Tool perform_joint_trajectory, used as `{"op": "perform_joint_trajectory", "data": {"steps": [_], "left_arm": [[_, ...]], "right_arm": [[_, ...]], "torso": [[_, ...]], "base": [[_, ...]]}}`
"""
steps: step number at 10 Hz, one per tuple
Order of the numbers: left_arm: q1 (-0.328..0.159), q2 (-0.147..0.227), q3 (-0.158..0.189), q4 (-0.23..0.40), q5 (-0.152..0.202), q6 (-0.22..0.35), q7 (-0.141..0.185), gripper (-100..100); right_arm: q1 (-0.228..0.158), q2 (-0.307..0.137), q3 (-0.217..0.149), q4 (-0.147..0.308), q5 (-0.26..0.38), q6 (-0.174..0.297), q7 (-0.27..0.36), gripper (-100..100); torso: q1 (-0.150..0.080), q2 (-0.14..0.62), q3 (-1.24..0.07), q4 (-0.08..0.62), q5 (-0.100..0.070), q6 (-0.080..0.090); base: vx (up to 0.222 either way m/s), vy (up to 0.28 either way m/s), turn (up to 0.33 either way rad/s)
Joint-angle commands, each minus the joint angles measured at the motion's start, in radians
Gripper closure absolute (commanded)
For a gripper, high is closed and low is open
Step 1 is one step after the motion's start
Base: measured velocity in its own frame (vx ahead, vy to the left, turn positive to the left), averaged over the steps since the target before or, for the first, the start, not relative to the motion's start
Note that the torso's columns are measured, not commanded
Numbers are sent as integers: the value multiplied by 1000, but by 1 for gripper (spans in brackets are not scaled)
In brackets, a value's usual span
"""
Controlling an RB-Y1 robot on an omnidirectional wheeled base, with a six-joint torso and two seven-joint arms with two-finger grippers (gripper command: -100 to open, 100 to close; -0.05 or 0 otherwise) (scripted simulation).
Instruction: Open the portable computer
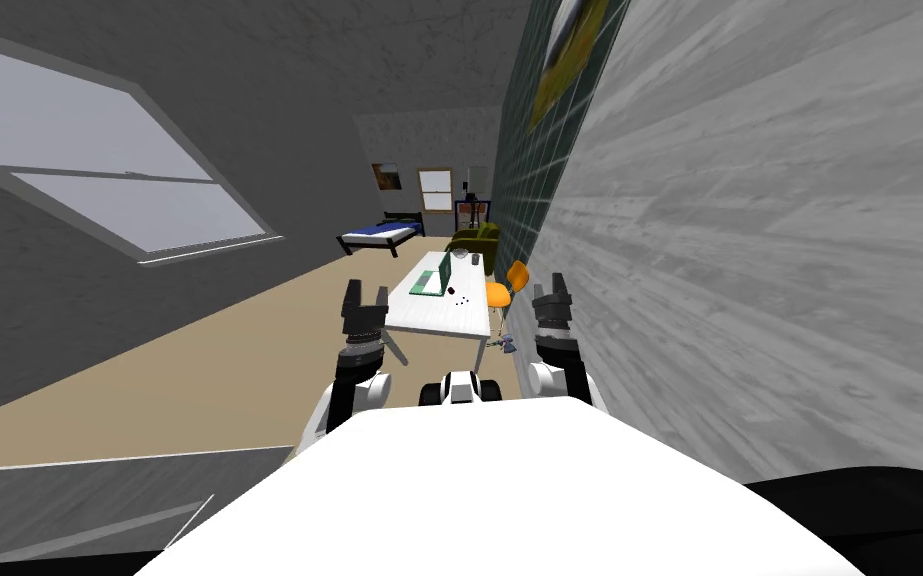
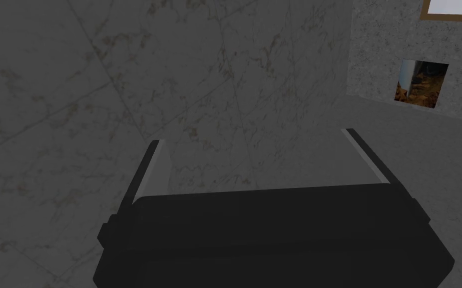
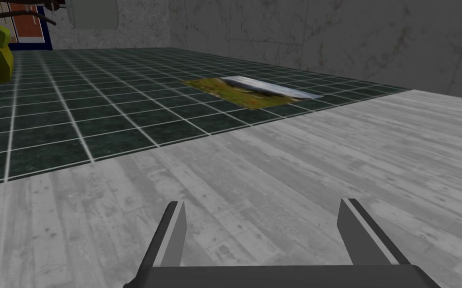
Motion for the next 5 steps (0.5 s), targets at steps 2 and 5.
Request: {"op": "perform_joint_trajectory", "data": {"steps": [2,5], "left_arm": [[-50,64,35,63,-16,73,-11,-100],[-90,86,63,119,-28,122,-19,-100]], "right_arm": [[0,0,0,0,0,0,0,0],[0,0,0,0,0,0,0,0]], "torso": [[-1,1,-1,1,0,0],[0,1,-1,1,0,0]], "base": [[6,-29,-167],[7,-21,-133]]}}
